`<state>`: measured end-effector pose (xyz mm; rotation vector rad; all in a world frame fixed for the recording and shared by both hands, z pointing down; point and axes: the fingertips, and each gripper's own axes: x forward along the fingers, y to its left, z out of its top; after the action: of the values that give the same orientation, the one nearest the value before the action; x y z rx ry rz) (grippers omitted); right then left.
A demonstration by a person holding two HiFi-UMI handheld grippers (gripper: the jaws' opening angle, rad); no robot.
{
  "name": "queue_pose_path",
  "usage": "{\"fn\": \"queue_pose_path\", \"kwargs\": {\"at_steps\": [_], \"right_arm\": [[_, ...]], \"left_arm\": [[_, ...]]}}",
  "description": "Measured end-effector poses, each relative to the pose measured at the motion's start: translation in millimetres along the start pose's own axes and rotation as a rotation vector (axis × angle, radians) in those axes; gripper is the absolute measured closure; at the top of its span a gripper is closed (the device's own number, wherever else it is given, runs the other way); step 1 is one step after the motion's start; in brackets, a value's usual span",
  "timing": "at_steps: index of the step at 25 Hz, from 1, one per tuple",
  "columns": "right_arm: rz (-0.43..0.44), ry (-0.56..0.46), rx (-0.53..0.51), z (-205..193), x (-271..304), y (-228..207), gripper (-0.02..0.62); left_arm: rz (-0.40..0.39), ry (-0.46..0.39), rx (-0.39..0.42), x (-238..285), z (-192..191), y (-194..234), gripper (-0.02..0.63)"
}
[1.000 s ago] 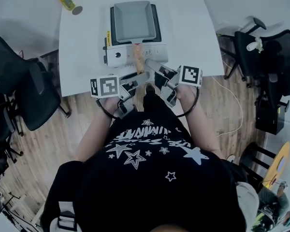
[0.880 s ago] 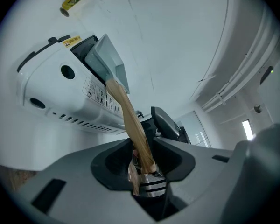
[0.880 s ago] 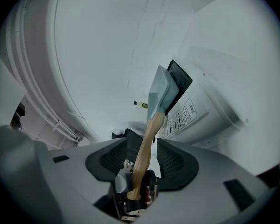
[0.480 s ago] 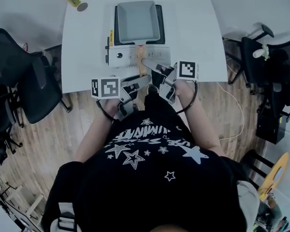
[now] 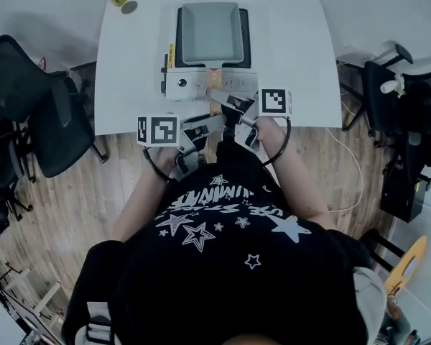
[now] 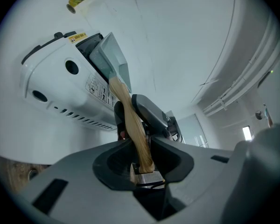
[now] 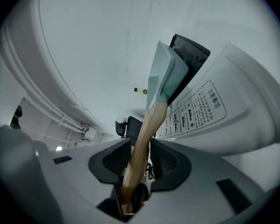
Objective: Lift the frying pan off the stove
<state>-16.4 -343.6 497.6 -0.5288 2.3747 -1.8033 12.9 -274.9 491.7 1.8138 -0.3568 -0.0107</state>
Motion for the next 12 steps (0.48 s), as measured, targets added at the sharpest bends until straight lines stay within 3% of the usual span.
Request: {"fn": "queue_pose_path", "kwargs": {"at_steps": [12], "right_arm": [[0.025,-0.076,-0.001,-2.6,2.1,11.5,0.468]], "left_arm": [[-0.049,-0.035,0.005,-10.4,2.8,-8.5,0.483]]}}
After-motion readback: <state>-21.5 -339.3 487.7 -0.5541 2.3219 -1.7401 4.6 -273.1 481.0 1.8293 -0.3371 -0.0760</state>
